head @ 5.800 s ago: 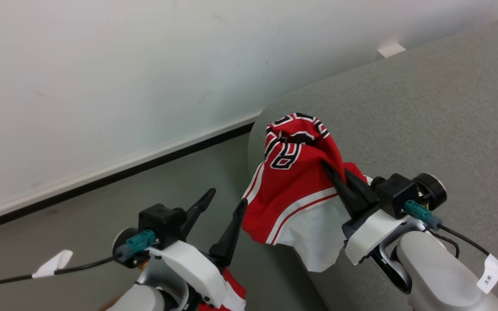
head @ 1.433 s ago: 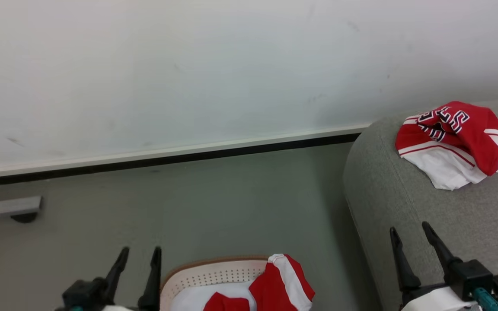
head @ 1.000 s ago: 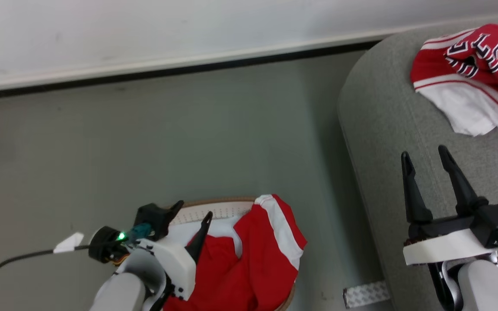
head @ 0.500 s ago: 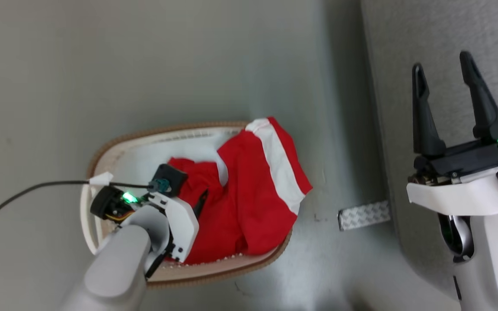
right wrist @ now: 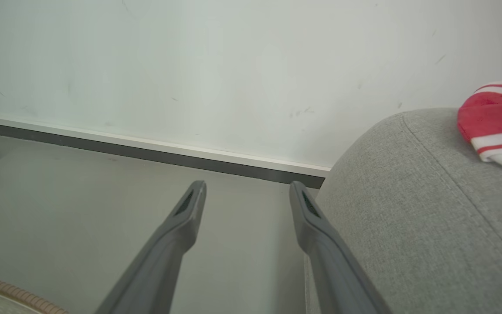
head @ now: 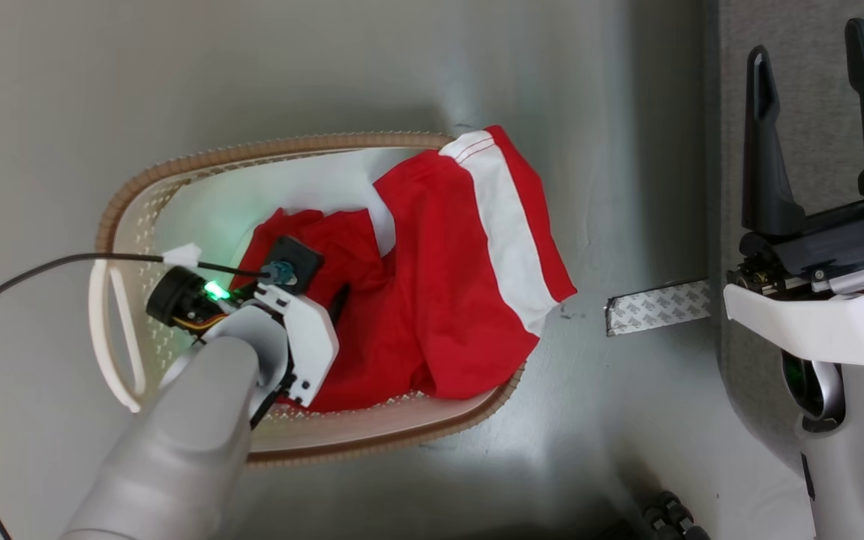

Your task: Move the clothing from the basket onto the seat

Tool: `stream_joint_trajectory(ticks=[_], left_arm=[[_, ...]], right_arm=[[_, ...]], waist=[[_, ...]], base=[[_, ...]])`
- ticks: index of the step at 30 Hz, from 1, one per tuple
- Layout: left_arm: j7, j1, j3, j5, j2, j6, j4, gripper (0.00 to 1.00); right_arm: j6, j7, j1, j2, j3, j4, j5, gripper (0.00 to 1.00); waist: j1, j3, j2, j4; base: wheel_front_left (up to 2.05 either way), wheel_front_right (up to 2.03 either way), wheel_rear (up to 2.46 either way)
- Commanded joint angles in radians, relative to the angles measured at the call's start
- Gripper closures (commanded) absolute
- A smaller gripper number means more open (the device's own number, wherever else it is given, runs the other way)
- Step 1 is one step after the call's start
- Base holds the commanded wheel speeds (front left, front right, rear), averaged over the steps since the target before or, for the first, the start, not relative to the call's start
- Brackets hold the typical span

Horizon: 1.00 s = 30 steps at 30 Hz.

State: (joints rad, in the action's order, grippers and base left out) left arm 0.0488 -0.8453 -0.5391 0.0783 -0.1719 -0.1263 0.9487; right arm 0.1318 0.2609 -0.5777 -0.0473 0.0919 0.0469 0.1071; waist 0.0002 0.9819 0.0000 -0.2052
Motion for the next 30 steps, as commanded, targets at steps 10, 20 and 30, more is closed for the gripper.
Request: stream_joint_trajectory(ticks=[10,20,30], left_arm=[[-0.052,-0.027,-0.037,0.008,0.042,-0.002,0.151,1.00],[-0.189,0.021,-0.015,0.133,0.091,-0.005,0.163,1.00],[-0.265,0.167,-0.025,0.327,0.099,-0.004,0.062,1.00]], right_arm=[[-0.002,0.002,0.024,-0.002,-0.030,0.016,-0.001,0.00],[-0.002,0.002,0.072,-0.002,-0.032,-0.062,0.033,0.00],[-0.002,0.002,0.202,-0.003,-0.072,-0.176,0.041,0.00]], waist=[[-0.0002,0.014,0.0000,0.016],[-0.0002,-0.183,0.0000,0.052],[-0.0002,-0.518,0.0000,0.122]], base=[[0.00,0.00,0.00],[0.00,0.00,0.00],[0.00,0.00,0.00]])
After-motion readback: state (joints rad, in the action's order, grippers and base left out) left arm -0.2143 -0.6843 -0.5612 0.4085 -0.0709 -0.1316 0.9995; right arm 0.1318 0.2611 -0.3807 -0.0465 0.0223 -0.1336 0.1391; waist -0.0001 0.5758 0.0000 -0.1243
